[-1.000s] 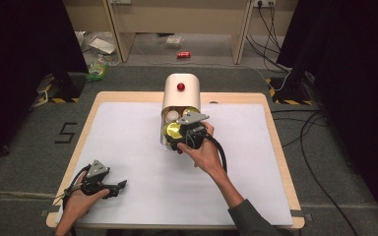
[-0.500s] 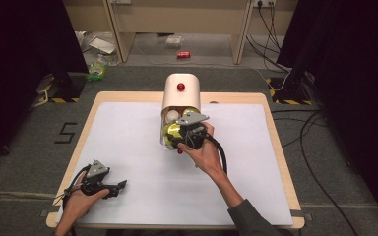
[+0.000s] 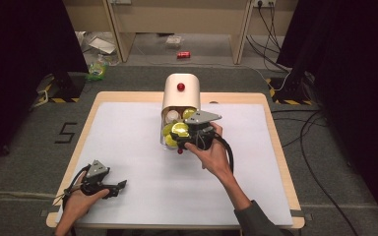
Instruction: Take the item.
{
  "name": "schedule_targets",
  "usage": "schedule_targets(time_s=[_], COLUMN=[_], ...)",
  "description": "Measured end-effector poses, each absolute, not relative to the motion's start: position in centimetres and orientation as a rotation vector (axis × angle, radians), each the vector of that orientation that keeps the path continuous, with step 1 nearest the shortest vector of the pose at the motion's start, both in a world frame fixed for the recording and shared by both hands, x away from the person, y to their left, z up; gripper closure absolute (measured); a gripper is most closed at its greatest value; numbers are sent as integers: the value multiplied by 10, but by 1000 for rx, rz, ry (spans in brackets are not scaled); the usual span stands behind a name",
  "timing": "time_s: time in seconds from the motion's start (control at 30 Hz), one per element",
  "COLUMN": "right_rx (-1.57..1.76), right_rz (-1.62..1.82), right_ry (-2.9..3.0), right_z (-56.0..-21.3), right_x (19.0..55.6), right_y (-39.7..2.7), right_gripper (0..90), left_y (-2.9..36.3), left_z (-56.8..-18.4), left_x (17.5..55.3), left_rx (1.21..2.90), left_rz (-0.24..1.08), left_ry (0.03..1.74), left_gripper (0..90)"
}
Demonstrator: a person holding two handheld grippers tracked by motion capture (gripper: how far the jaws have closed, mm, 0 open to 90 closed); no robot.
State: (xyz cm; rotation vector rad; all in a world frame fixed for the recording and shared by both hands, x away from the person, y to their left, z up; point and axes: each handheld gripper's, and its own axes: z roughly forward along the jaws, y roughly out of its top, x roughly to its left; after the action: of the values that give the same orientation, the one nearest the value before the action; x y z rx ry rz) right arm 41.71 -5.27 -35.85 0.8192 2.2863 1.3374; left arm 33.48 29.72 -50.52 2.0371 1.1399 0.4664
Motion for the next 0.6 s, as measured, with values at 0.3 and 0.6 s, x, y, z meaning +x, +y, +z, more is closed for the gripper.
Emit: schedule_targets(time_s=[0.3,0.6], right_rx=[826,871], right_rz=[1350,1346], right_ry=[2246,2188], right_z=[-348,-343], right_x=[404,391], right_y=[-76,-110], right_gripper=[382,382], left_y=[297,297], left_z=[-505,-505], left_x=[335,335], left_rx=[2037,2037], left_rz=[465,465], left_ry=[1140,1140], left_gripper=[136,136])
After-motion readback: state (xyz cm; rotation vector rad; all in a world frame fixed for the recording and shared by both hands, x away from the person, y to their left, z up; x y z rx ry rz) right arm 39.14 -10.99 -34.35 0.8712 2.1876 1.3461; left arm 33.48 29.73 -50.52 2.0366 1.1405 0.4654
